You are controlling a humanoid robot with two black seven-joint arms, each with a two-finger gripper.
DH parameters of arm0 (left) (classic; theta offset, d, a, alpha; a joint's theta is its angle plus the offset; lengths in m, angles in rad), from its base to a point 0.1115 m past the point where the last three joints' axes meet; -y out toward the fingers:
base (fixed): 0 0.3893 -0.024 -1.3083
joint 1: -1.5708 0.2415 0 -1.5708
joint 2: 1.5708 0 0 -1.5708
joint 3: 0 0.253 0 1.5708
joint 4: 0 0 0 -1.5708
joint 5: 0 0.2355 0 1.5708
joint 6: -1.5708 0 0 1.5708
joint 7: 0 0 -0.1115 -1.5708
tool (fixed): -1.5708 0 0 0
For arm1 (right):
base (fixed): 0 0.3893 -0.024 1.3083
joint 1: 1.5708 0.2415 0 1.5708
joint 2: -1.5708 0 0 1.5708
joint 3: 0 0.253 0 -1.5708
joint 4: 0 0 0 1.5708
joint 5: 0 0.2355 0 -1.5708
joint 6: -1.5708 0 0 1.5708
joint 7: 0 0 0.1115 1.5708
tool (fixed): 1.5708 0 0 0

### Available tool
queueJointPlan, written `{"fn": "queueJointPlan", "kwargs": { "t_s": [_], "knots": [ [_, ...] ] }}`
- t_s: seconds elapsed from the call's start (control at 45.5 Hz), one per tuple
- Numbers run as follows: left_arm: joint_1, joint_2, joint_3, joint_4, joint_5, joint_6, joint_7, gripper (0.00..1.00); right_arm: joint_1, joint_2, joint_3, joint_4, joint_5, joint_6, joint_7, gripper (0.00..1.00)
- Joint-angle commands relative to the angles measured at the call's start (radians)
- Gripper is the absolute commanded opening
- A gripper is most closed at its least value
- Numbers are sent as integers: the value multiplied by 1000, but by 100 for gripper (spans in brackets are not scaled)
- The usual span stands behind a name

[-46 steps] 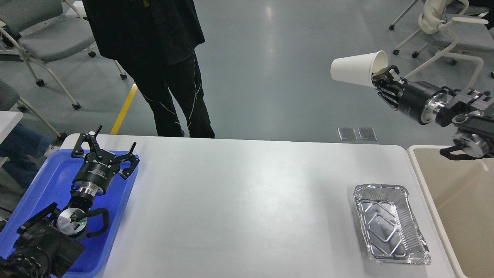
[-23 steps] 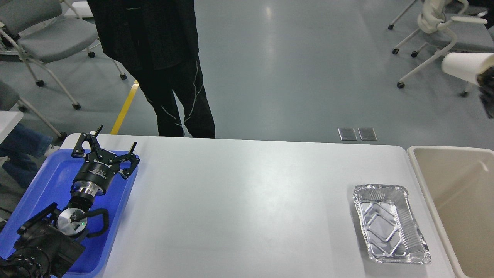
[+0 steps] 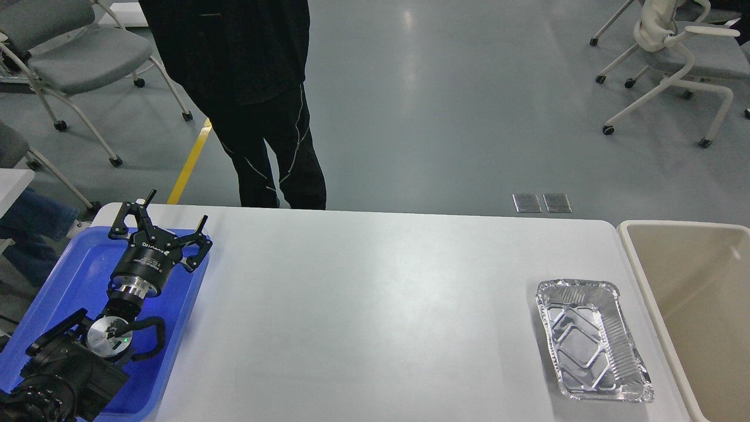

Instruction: Tidy desktop

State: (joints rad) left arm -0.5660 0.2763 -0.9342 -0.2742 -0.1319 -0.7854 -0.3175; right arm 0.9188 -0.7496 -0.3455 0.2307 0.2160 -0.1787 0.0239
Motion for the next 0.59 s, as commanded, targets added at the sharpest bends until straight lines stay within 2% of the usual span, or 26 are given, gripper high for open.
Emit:
{"fn": "queueJointPlan", "kwargs": {
  "t_s": [0.0, 0.176, 0.395, 0.571],
  "knots": [
    [0, 0, 0, 0, 0, 0, 0, 100, -150, 94, 3, -42, 5, -33, -41, 0],
    [0, 0, 0, 1, 0, 0, 0, 100, -235, 208, 52, -48, 6, -36, -39, 0],
    [0, 0, 0, 0, 0, 0, 0, 100, -301, 343, 74, -139, -9, -27, -39, 0],
    [0, 0, 0, 0, 0, 0, 0, 100, -304, 358, 77, -148, -21, -28, -39, 0]
  ]
}}
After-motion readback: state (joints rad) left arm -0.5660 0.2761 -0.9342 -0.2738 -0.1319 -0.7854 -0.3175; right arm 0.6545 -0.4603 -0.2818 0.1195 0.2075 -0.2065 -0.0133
